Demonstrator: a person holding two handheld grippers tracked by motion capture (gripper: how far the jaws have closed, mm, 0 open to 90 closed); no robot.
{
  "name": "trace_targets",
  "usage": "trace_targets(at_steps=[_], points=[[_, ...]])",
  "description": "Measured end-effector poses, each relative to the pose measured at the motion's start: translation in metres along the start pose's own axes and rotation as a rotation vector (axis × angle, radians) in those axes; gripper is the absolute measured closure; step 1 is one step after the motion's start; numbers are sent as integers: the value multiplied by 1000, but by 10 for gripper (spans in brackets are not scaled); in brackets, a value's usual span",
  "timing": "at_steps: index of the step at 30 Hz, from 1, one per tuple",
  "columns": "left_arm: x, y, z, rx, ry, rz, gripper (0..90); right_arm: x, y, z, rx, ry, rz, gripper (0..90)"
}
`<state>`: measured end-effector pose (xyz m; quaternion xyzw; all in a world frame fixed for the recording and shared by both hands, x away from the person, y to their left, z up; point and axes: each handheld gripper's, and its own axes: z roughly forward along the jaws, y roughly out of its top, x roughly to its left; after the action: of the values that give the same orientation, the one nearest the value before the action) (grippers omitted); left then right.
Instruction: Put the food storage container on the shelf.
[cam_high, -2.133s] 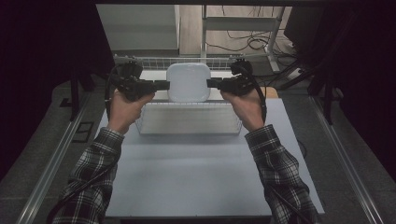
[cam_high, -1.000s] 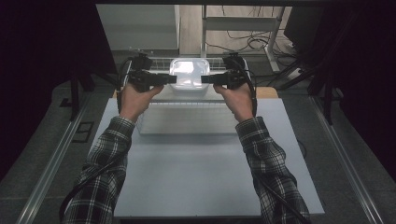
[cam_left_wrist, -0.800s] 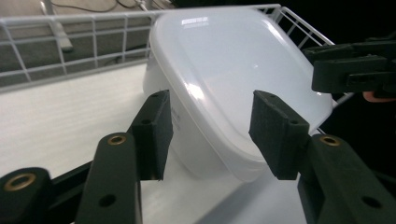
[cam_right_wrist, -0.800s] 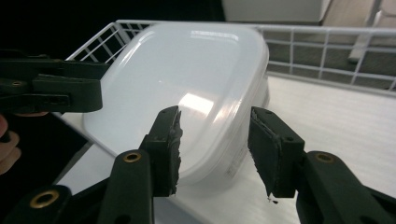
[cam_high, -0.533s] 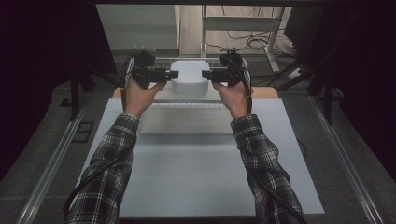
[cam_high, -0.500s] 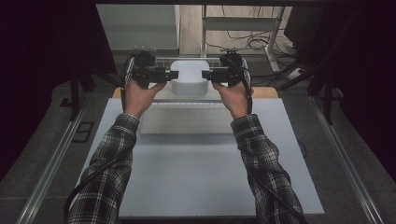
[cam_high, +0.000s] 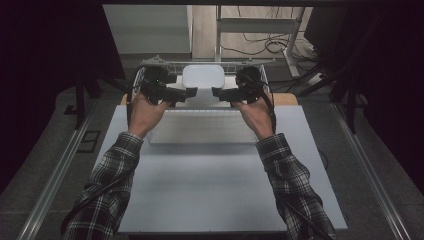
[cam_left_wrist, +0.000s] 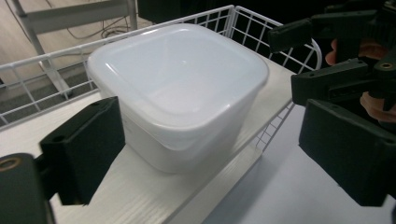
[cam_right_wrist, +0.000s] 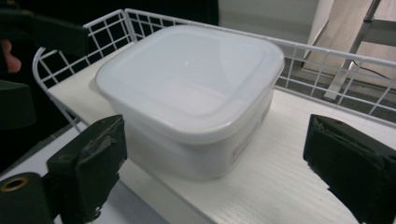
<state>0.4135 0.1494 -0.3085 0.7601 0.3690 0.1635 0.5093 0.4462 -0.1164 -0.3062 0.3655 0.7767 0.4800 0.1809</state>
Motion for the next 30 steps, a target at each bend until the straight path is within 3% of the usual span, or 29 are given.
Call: trace_targets(at_steps=[4,9,12,20,30], points=[[-5,-9,0,9,4,40,41,3,-6,-2,-6,6,-21,26],[-2,-21,-2,-15,-11,13,42,4,-13,-5,-4,25,-24,23],[-1,-27,-3,-19,3,19,48,6,-18,-7,4,32,-34,23],[-8,-38,-7,3,-12,32,46,8,-29,-11,13,35,-53,23],[-14,-50,-10,31,-47,14,46,9,-39,-20,13,49,-75,27]])
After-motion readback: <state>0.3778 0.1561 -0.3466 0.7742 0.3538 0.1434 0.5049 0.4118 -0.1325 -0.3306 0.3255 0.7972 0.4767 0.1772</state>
